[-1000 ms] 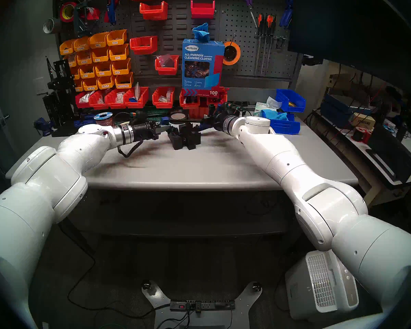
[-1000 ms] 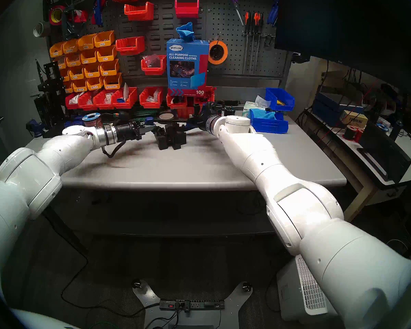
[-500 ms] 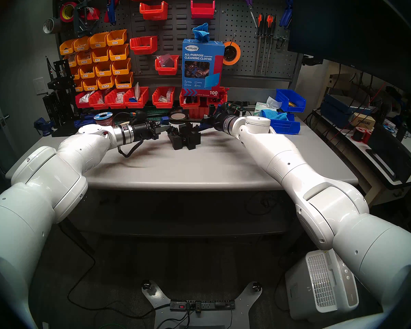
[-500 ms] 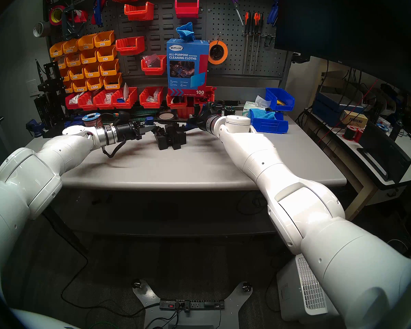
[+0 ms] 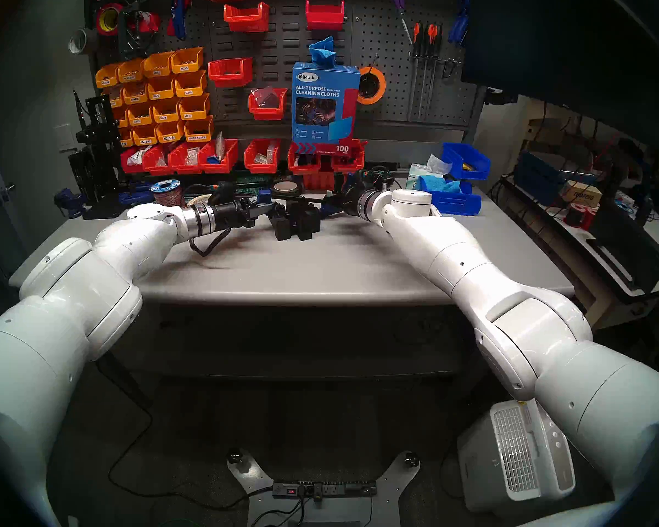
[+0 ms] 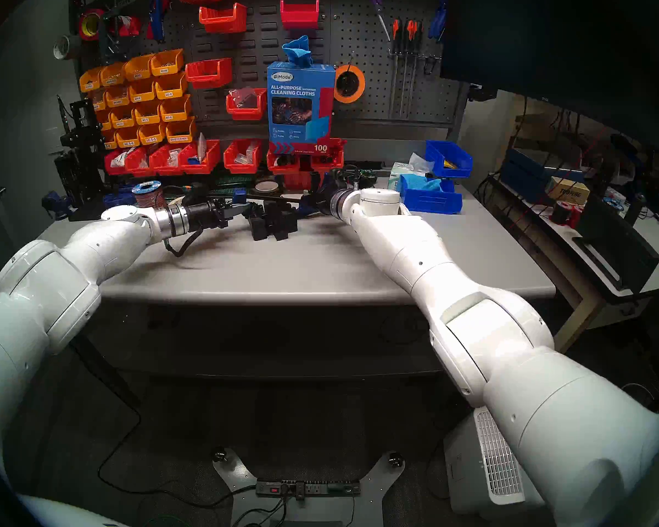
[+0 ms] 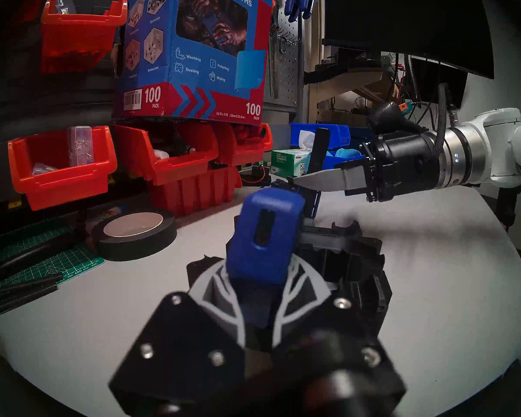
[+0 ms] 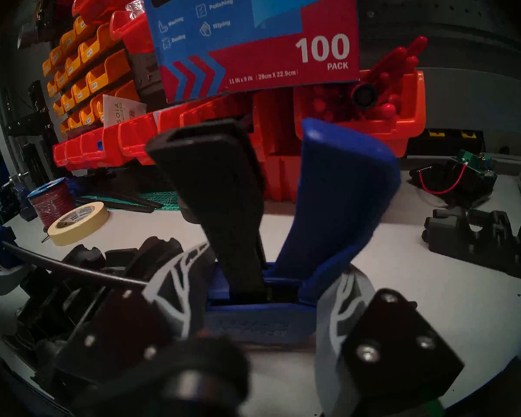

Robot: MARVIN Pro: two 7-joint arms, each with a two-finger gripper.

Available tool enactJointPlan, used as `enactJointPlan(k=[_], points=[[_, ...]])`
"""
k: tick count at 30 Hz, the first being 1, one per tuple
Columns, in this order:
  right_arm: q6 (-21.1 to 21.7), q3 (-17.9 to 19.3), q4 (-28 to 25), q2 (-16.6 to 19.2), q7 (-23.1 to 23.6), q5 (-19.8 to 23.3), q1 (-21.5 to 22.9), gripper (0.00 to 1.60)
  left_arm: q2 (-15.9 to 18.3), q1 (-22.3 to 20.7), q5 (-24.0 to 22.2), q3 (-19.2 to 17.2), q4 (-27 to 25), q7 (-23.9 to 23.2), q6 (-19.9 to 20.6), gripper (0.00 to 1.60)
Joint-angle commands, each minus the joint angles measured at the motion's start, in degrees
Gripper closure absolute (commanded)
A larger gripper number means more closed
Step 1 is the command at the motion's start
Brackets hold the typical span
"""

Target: Clamp the two 3D printed pieces together with the clamp

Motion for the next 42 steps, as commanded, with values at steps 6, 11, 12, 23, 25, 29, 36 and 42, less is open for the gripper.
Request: enactJointPlan(k=[6,11,12,23,25,29,36,42], points=[[3.6,-3.7,-0.8,-2.2,2.9,-0.7,-0.3,1.60,-1.4,-1.0,-0.3,-0.4,-0.3,0.4,0.2,1.60],[3.8,-4.1,-0.9,-2.2,2.9,-1.1,0.3,1.60,-1.4,-0.9,-0.3,-0.6,-0.3,0.5,0.3,1.60],[3.8,-4.3,-0.9,-2.2,2.9,-1.2,0.6,1.60,-1.4,-0.9,-0.4,-0.7,-0.2,0.5,0.4,1.60],[4.2,-5.2,-1.0,-2.3,2.9,-2.0,2.0,1.60,-1.6,-0.7,-0.5,-1.1,-0.1,0.8,0.8,1.60],[4.3,-5.3,-1.0,-2.4,3.0,-2.1,2.1,1.60,-1.7,-0.6,-0.5,-1.1,-0.1,0.9,1.0,1.60],[4.5,-5.7,-0.9,-2.5,3.0,-2.3,2.3,1.60,-1.8,-0.4,-0.6,-1.4,0.0,1.0,1.3,1.60],[4.7,-6.3,-1.1,-2.7,3.2,-2.3,2.9,1.60,-2.0,0.1,-0.7,-1.7,0.1,1.2,1.8,1.60],[4.9,-6.7,-1.1,-2.9,3.2,-2.1,3.2,1.60,-2.2,0.6,-0.8,-2.0,0.2,1.4,2.1,1.60]])
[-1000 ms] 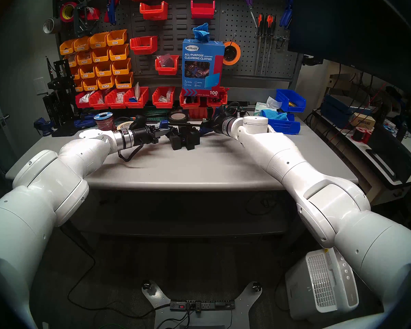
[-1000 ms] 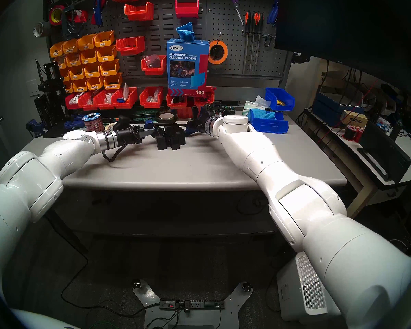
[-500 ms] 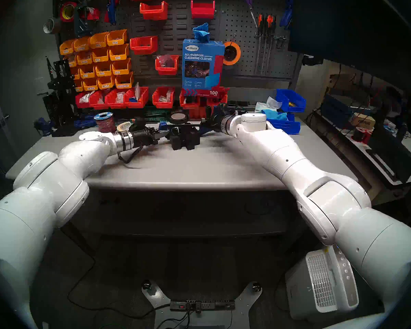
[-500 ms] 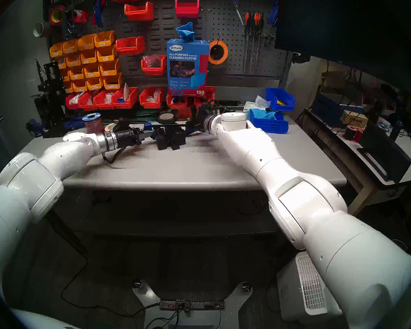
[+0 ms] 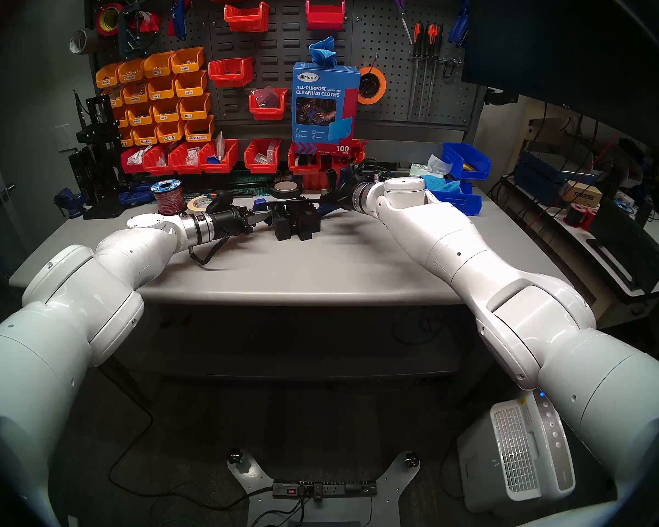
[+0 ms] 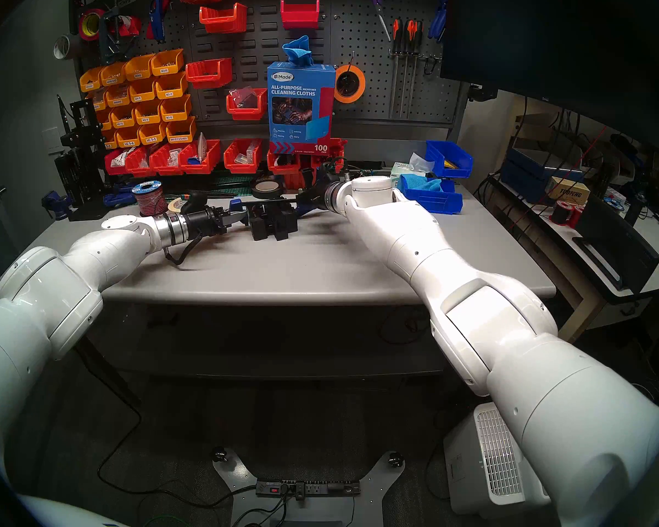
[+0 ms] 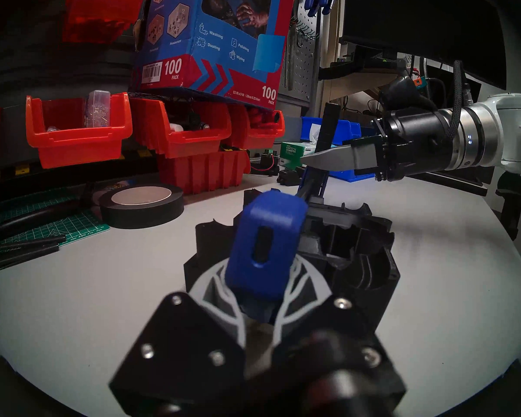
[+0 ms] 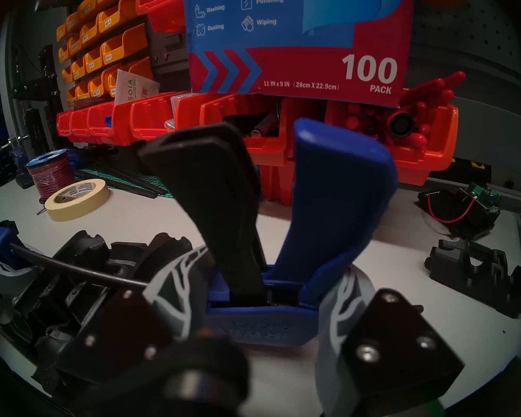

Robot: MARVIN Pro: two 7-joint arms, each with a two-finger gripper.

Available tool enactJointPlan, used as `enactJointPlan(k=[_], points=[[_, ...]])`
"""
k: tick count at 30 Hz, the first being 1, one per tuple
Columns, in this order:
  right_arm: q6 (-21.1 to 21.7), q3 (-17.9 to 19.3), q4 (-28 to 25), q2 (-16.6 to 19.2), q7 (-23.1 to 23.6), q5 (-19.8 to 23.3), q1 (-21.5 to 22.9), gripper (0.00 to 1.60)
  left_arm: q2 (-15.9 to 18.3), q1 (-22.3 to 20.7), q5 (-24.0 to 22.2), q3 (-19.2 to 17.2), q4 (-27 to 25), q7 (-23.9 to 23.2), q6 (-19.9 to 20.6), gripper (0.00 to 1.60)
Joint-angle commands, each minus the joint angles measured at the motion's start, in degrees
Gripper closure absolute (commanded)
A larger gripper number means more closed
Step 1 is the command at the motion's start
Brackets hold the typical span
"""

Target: Clamp the two 3D printed pieces together with the clamp

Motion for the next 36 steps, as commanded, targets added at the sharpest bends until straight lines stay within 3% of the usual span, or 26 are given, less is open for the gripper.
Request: enactJointPlan(k=[1,36], points=[[2.2,-2.1,-0.9,-3.1,3.2,0.6,-0.2,1.60,-2.0,-1.1,-0.4,-0.4,-0.8,0.7,0.2,1.60],[1.6,-3.2,0.5,-5.9,1.3,1.6,-0.2,1.60,-3.4,-0.1,-1.5,-2.0,-1.1,2.8,1.0,1.60]])
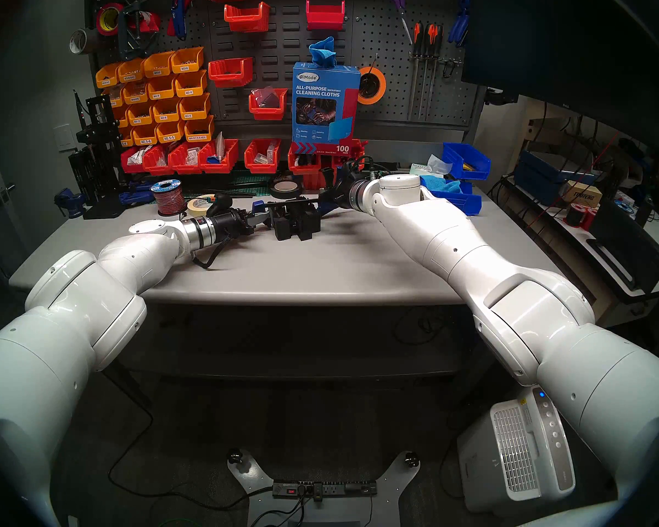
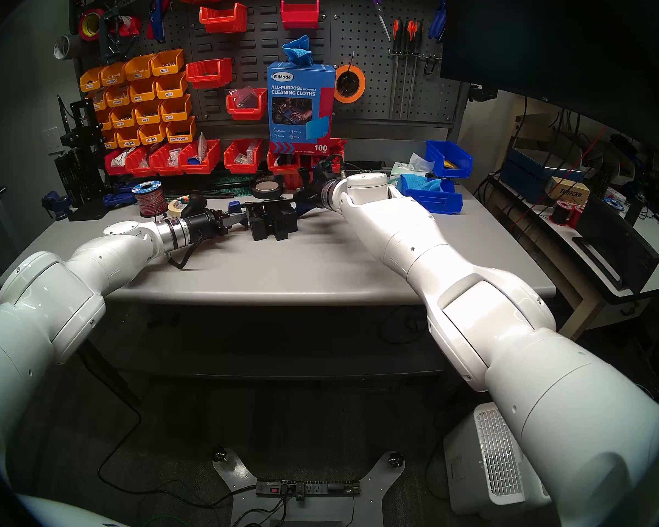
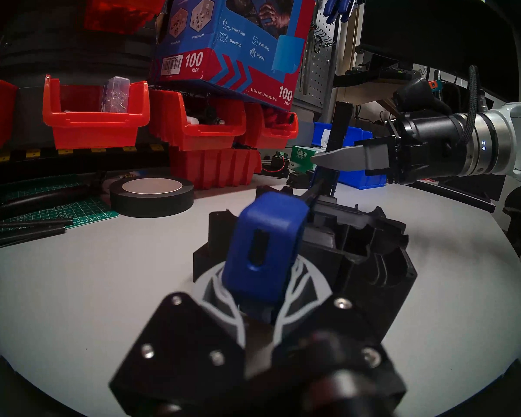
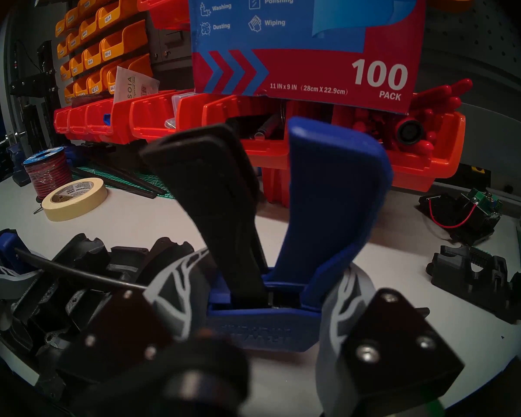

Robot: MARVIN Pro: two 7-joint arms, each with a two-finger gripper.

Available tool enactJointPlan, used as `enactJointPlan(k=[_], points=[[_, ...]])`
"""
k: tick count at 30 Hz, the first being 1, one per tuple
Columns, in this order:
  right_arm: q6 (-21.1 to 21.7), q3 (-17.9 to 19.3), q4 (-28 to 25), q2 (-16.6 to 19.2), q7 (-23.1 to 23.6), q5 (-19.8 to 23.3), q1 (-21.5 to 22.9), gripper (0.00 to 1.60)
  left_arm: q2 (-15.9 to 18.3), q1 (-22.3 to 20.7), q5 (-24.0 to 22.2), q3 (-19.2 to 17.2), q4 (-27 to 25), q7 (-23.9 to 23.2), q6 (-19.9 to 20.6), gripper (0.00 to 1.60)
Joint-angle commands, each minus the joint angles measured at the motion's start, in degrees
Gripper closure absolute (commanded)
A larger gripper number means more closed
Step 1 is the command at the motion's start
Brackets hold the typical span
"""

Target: Clamp the two 3D printed pieces together with the clamp

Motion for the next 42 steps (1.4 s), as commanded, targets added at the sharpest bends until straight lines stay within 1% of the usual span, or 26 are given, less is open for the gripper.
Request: enactJointPlan(k=[1,5,12,19,20,26,27,28,30,31,32,34,36,37,38,40,41,42], points=[[1.4,-1.9,-0.6,-5.0,2.8,1.1,-1.4,1.60,-2.8,-1.4,-0.2,-0.2,-1.3,0.8,-0.1,1.60],[1.3,-2.0,-0.4,-5.8,2.2,1.2,-1.4,1.60,-2.8,-1.4,-0.3,-0.4,-1.3,1.1,0.0,1.60],[1.1,-2.2,-0.4,-6.2,1.5,1.3,-1.2,1.60,-2.8,-1.4,-0.4,-0.5,-1.4,1.4,0.2,1.60],[1.0,-2.4,-0.2,-7.7,0.5,1.4,-1.1,1.60,-2.7,-1.3,-0.4,-0.8,-1.4,1.6,0.5,1.60],[1.0,-2.9,-0.8,-7.0,0.6,1.6,-1.2,1.60,-2.7,-1.3,-0.4,-0.8,-1.4,1.7,0.5,1.60],[0.8,-3.5,-1.2,-8.0,-0.1,1.8,-1.3,1.60,-2.6,-1.4,-0.5,-1.0,-1.5,1.8,0.6,1.60],[0.8,-3.6,-1.5,-8.0,-0.2,1.9,-1.3,1.60,-2.6,-1.4,-0.5,-1.0,-1.5,1.8,0.6,1.60],[0.7,-4.1,-2.1,-7.3,-0.1,2.1,-1.4,1.60,-2.5,-1.4,-0.5,-1.0,-1.5,1.8,0.6,1.60],[0.7,-4.1,-1.8,-8.2,-0.6,2.1,-1.4,1.60,-2.5,-1.4,-0.5,-1.0,-1.5,1.9,0.6,1.60],[0.6,-4.5,-2.3,-7.6,-0.6,2.2,-1.4,1.60,-2.5,-1.4,-0.4,-1.0,-1.5,1.9,0.6,1.60],[0.6,-4.4,-2.1,-8.1,-0.9,2.2,-1.4,1.60,-2.4,-1.4,-0.4,-1.0,-1.5,1.9,0.6,1.60],[0.5,-5.0,-2.9,-7.3,-0.9,2.5,-1.5,1.60,-2.4,-1.4,-0.4,-1.1,-1.5,2.0,0.6,1.60],[0.5,-5.2,-3.0,-7.5,-1.3,2.6,-1.5,1.60,-2.3,-1.4,-0.4,-1.1,-1.5,2.0,0.6,1.60],[0.5,-5.0,-2.4,-8.8,-1.8,2.5,-1.4,1.60,-2.3,-1.4,-0.4,-1.1,-1.5,2.1,0.6,1.60],[0.4,-5.7,-3.5,-7.1,-1.5,2.8,-1.5,1.60,-2.3,-1.4,-0.4,-1.1,-1.5,2.1,0.6,1.60],[0.4,-5.7,-3.3,-8.0,-2.1,2.8,-1.4,1.60,-2.3,-1.3,-0.4,-1.1,-1.5,2.1,0.6,1.60],[0.3,-6.2,-4.0,-7.2,-2.0,3.0,-1.5,1.60,-2.2,-1.3,-0.4,-1.1,-1.5,2.2,0.6,1.60],[0.3,-6.0,-3.6,-8.2,-2.5,2.9,-1.4,1.60,-2.2,-1.3,-0.4,-1.1,-1.5,2.2,0.6,1.60]])
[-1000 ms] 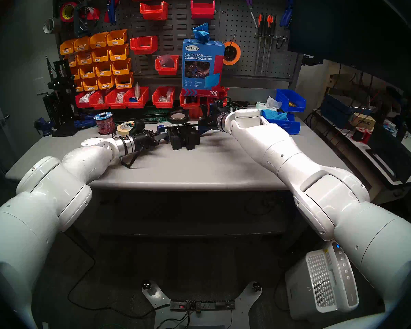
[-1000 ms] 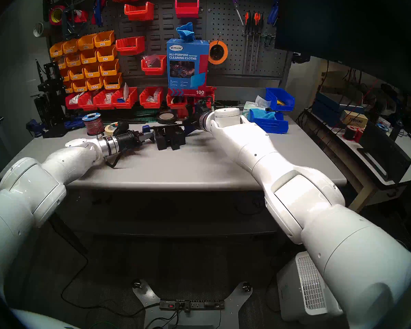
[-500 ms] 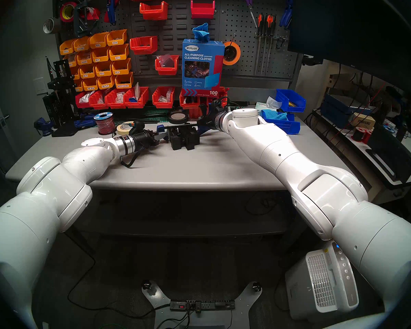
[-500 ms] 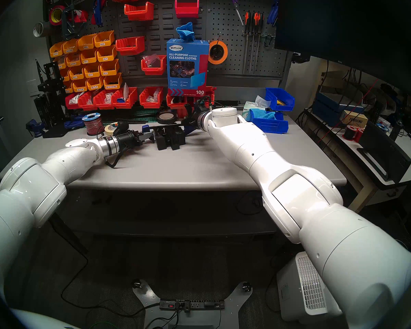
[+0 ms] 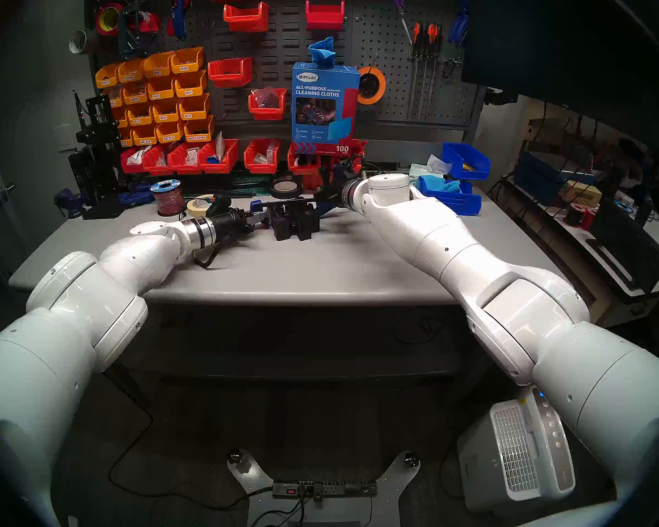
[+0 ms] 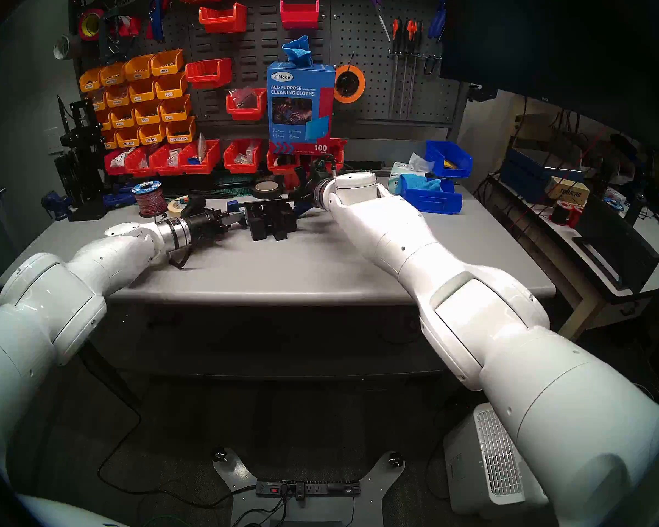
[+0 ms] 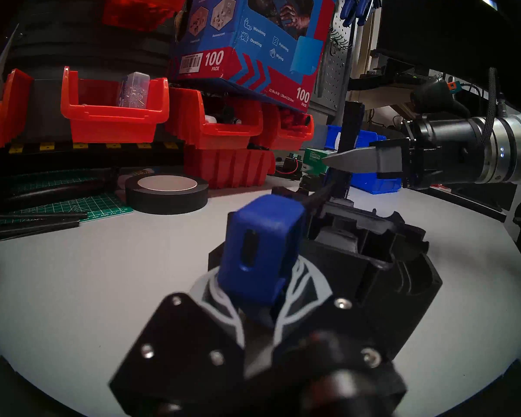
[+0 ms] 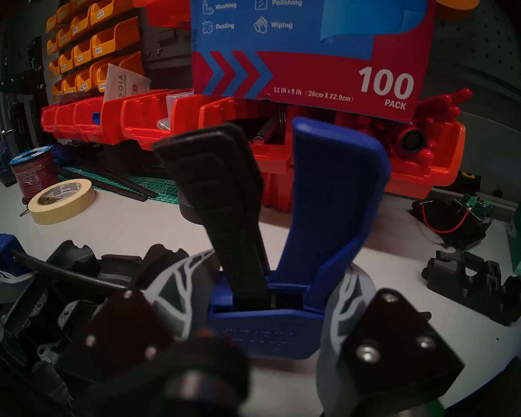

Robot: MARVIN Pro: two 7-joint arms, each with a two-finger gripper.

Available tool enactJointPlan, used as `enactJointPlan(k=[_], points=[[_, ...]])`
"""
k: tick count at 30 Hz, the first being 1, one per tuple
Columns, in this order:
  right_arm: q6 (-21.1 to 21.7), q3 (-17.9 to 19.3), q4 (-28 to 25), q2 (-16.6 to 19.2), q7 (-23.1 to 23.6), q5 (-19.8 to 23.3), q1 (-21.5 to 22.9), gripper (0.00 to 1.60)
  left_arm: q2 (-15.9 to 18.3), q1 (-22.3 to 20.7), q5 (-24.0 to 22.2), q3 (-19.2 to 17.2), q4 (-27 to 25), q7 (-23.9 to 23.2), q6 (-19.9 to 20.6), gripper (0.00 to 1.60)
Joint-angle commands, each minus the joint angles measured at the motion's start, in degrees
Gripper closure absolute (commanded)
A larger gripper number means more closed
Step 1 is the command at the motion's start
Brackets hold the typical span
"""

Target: Clamp the two 3D printed pieces together with the clamp

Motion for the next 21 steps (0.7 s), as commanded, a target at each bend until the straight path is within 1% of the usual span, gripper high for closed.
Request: enactJointPlan(k=[1,2,3,6,7,8,10,11,12,19,20,21], points=[[0.7,-3.7,-3.9,-5.5,3.3,2.0,-1.9,1.60,-1.9,-1.5,-0.2,-0.2,-1.4,-0.2,-0.2,1.60],[0.7,-3.8,-3.8,-6.2,3.1,2.0,-1.9,1.60,-2.1,-1.5,-0.2,-0.2,-1.5,-0.2,-0.2,1.60],[0.6,-4.0,-4.1,-5.7,3.0,2.1,-1.9,1.60,-2.0,-1.5,-0.2,-0.2,-1.5,-0.2,-0.2,1.60],[0.6,-4.4,-4.3,-6.3,2.2,2.3,-1.9,1.60,-2.0,-1.5,-0.2,-0.3,-1.5,-0.1,-0.2,1.60],[0.5,-4.6,-4.7,-5.5,2.2,2.4,-1.9,1.60,-1.8,-1.5,-0.2,-0.3,-1.4,-0.2,-0.2,1.60],[0.5,-4.8,-4.7,-6.1,1.9,2.5,-1.9,1.60,-2.0,-1.5,-0.2,-0.3,-1.5,-0.1,-0.2,1.60],[0.4,-5.1,-5.2,-5.4,1.6,2.8,-1.9,1.60,-1.7,-1.5,-0.2,-0.3,-1.4,-0.2,-0.2,1.60],[0.4,-5.3,-5.2,-5.9,1.4,2.8,-2.0,1.60,-2.0,-1.5,-0.2,-0.3,-1.5,-0.1,-0.2,1.60],[0.4,-5.4,-5.4,-5.5,1.3,2.9,-1.9,1.60,-1.8,-1.5,-0.2,-0.3,-1.4,-0.1,-0.2,1.60],[0.3,-6.5,-6.3,-5.6,0.0,3.8,-2.1,1.60,-1.9,-1.6,-0.2,-0.4,-1.5,-0.1,-0.1,1.60],[0.3,-6.4,-6.0,-6.2,-0.4,3.8,-2.0,1.60,-1.9,-1.6,-0.2,-0.4,-1.5,-0.2,-0.1,1.60],[0.2,-6.5,-6.5,-4.6,-0.4,4.0,-1.8,1.60,-1.2,-1.4,-0.2,-0.4,-1.2,-0.2,-0.1,1.60]])
